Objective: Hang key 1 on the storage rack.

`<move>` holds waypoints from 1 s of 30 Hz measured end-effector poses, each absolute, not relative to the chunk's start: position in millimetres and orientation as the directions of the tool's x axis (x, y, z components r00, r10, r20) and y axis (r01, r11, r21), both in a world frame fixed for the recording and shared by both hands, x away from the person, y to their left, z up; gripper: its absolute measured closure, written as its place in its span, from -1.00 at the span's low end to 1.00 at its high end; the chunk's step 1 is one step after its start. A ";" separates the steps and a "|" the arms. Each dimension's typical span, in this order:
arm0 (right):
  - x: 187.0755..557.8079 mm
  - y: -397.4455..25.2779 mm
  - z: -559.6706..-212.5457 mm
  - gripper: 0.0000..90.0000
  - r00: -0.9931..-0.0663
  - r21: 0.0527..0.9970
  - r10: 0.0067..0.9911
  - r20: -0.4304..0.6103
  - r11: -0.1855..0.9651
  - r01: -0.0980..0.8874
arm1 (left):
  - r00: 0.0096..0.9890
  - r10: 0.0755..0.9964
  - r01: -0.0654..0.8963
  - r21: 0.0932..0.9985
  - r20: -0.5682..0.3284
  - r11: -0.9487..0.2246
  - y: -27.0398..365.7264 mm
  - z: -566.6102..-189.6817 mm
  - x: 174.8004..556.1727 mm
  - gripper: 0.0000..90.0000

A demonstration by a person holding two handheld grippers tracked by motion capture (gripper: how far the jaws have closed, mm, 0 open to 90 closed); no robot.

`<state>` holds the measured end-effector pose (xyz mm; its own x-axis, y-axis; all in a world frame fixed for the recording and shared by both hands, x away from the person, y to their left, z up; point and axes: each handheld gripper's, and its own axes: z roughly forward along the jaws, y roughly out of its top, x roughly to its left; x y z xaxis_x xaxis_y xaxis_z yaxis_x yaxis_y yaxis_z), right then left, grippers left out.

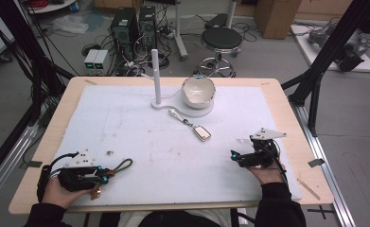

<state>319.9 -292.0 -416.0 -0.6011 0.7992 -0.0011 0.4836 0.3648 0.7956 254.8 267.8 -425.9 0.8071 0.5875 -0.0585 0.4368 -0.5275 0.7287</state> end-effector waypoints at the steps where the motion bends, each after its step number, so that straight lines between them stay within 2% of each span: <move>1: 319.8 -292.3 -415.9 -0.99 -0.602 0.796 0.799 -0.002 0.365 0.483 | 0.803 0.593 0.438 0.737 -0.064 -0.515 268.4 -425.5 255.3 0.66; 25: 318.4 -293.0 -415.6 -0.99 -0.595 0.800 0.804 -0.001 0.358 0.482 | 0.747 0.642 0.448 0.845 -0.175 -0.291 287.3 -399.9 277.0 0.67; 30: 318.3 -292.6 -415.7 -0.99 -0.597 0.802 0.802 -0.007 0.361 0.476 | 0.744 0.647 0.440 0.852 -0.168 -0.284 285.9 -392.0 288.0 0.67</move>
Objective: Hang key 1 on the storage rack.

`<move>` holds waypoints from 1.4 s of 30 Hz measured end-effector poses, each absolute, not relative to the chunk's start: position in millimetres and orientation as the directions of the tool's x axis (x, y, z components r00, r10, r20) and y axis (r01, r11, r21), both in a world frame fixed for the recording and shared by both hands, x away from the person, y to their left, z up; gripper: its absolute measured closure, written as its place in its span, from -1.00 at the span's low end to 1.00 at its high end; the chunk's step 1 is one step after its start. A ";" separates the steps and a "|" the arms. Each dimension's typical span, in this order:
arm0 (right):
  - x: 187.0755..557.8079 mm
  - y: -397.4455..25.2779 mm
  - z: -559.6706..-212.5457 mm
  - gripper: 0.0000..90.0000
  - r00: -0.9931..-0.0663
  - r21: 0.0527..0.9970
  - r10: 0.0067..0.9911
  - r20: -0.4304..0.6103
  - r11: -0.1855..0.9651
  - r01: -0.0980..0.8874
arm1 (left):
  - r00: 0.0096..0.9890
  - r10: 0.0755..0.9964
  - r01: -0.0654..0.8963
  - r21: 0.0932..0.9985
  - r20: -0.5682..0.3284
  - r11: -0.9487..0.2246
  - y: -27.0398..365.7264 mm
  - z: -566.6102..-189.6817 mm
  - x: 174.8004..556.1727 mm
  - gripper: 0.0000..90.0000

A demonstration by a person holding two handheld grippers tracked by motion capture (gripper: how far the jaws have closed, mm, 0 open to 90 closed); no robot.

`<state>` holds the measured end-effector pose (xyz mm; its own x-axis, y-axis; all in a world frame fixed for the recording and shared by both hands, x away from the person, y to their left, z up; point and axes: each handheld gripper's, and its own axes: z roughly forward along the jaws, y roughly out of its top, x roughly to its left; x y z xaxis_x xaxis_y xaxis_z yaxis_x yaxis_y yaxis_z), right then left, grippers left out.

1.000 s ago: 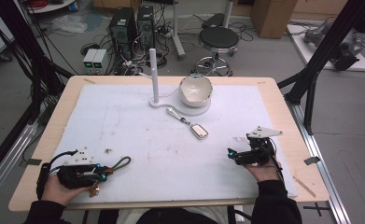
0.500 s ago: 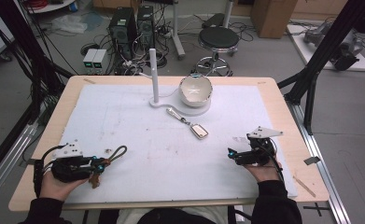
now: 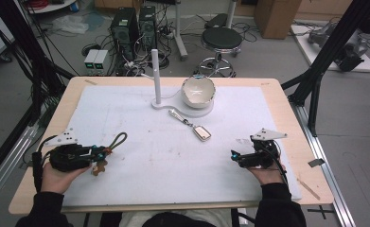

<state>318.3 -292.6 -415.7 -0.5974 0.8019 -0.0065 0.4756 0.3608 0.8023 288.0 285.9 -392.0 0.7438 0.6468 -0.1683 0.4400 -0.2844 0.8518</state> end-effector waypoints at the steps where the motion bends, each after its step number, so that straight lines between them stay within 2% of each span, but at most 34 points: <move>1: 318.1 -292.5 -415.6 -0.99 -0.597 0.802 0.802 -0.005 0.360 0.477 | 0.743 0.646 0.440 0.854 -0.172 -0.279 285.4 -390.4 290.7 0.67; 18: 319.9 -290.7 -418.0 -0.99 -0.591 0.792 0.806 -0.007 0.366 0.489 | 0.725 0.654 0.473 0.846 -0.217 -0.245 282.7 -368.3 334.8 0.67; 33: 321.0 -290.4 -417.8 -0.99 -0.596 0.794 0.803 -0.005 0.366 0.486 | 0.720 0.662 0.495 0.823 -0.208 -0.280 277.7 -346.0 365.3 0.67; 42: 320.7 -286.3 -417.1 -0.99 -0.602 0.789 0.799 -0.016 0.380 0.483 | 0.715 0.662 0.500 0.827 -0.226 -0.258 269.6 -333.4 386.8 0.67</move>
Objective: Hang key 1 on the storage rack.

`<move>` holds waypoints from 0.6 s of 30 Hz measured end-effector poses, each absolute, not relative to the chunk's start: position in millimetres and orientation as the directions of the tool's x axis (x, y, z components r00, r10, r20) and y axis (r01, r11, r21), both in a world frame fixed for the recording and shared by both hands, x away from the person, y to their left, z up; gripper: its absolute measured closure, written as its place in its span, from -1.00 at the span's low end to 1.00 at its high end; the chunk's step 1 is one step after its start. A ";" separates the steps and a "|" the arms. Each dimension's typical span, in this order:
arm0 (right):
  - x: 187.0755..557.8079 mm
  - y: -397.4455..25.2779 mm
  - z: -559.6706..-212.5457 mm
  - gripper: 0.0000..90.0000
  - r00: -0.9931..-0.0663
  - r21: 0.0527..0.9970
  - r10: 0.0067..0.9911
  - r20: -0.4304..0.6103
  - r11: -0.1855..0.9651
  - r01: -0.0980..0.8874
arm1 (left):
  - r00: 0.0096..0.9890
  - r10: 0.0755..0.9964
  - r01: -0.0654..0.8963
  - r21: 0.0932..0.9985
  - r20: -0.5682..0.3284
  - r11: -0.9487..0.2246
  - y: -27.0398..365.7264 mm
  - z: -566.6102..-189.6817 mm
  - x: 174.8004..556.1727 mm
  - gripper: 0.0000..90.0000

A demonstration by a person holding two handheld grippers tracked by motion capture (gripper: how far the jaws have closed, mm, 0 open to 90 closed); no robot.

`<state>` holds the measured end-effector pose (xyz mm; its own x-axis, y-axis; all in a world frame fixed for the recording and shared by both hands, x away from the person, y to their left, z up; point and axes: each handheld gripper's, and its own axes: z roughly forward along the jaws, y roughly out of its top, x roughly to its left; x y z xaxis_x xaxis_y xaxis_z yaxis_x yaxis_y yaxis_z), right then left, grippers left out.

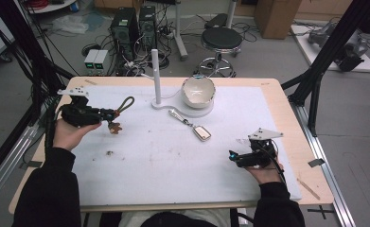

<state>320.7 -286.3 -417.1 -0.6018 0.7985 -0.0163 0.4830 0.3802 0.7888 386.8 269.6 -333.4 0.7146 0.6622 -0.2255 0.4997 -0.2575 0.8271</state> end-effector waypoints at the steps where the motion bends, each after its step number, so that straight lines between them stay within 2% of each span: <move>1: 321.0 -286.5 -417.3 -0.99 -0.602 0.791 0.798 -0.018 0.380 0.480 | 0.715 0.662 0.498 0.827 -0.223 -0.259 269.2 -332.0 388.8 0.67; 18: 321.3 -286.5 -417.9 -0.99 -0.598 0.787 0.801 -0.024 0.383 0.483 | 0.698 0.676 0.548 0.784 -0.237 -0.291 268.2 -314.0 429.3 0.67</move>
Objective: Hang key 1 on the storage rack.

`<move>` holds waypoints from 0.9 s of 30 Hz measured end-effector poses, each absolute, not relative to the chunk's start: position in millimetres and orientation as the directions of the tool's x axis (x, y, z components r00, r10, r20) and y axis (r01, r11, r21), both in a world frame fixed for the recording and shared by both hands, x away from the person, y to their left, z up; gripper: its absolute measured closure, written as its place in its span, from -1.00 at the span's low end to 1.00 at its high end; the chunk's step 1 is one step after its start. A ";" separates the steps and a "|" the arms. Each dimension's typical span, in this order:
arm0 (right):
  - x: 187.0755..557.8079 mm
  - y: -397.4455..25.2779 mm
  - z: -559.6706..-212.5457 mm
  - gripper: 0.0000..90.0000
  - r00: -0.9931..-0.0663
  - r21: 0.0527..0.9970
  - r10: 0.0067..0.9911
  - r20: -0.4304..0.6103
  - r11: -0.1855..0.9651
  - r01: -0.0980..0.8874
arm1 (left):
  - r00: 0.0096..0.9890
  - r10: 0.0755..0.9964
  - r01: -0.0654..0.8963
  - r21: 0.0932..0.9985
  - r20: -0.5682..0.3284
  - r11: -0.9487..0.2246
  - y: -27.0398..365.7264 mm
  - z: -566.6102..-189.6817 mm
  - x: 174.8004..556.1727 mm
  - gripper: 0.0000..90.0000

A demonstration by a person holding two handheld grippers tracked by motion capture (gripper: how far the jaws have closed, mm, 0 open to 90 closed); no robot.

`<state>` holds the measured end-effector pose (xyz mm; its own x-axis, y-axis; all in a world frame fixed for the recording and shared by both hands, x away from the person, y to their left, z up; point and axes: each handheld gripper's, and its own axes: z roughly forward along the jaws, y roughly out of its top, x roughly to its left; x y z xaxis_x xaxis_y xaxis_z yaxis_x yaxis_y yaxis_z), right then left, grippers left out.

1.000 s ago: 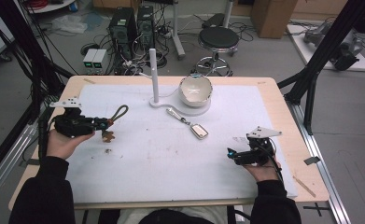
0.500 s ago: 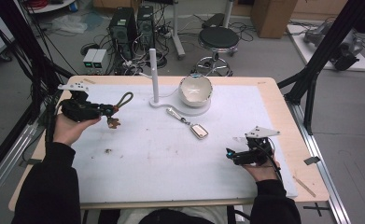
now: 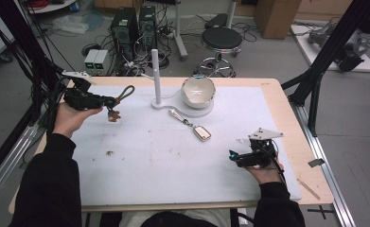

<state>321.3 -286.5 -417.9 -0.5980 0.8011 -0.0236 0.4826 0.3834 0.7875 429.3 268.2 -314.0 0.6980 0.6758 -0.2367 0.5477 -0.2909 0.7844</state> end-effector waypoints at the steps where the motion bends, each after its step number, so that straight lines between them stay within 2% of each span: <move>1: 321.5 -286.5 -418.0 -0.99 -0.597 0.785 0.802 -0.025 0.385 0.485 | 0.701 0.673 0.548 0.782 -0.236 -0.297 266.7 -313.4 432.1 0.67; 14: 320.5 -287.1 -418.7 -0.99 -0.596 0.780 0.802 -0.033 0.394 0.487 | 0.707 0.675 0.521 0.801 -0.210 -0.296 250.8 -313.0 456.4 0.67; 27: 321.5 -287.3 -419.4 -0.99 -0.595 0.781 0.803 -0.037 0.395 0.484 | 0.675 0.692 0.535 0.815 -0.255 -0.221 247.5 -311.3 477.7 0.67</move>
<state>321.5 -287.3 -419.4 -0.5954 0.8026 -0.0370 0.4842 0.3951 0.7807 477.7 247.5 -311.3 0.6751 0.6922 -0.2552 0.5349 -0.2211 0.8155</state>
